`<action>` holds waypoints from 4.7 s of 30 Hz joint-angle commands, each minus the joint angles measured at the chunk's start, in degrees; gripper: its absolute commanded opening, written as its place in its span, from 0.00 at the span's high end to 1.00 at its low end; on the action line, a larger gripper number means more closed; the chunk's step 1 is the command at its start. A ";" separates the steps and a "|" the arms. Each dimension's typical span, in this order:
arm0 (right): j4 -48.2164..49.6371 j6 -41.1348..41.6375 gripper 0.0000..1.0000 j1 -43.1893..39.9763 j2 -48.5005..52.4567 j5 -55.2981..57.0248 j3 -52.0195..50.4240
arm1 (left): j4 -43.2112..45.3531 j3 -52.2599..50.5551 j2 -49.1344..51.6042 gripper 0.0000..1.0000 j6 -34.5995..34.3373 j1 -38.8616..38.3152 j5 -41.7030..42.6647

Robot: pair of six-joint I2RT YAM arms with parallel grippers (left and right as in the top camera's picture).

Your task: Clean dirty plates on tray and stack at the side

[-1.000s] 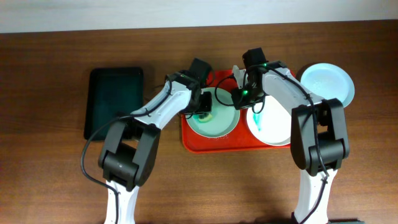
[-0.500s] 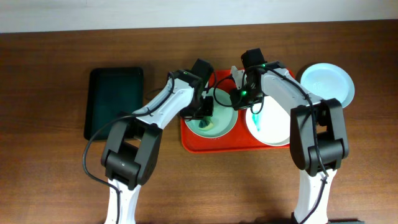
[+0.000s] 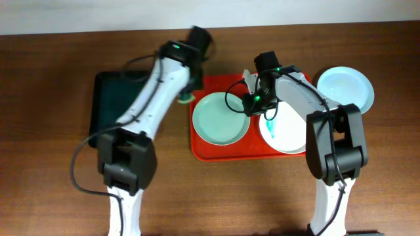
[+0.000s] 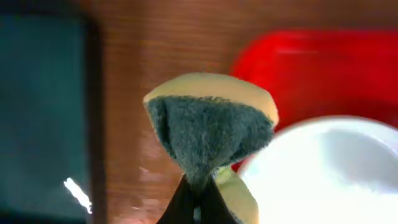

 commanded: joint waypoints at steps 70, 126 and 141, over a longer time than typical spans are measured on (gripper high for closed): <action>1.49 16.92 0.29 -41.40 -7.76 -0.85 2.71 | 9.57 -18.36 0.00 0.01 1.90 28.59 12.07; -7.15 7.67 0.96 -19.71 -5.88 10.99 -10.14 | 9.57 -18.36 0.00 0.01 1.90 28.59 12.07; 7.34 19.63 0.96 -2.71 -5.66 10.67 -10.19 | 11.41 -18.36 0.00 0.01 1.88 28.59 12.11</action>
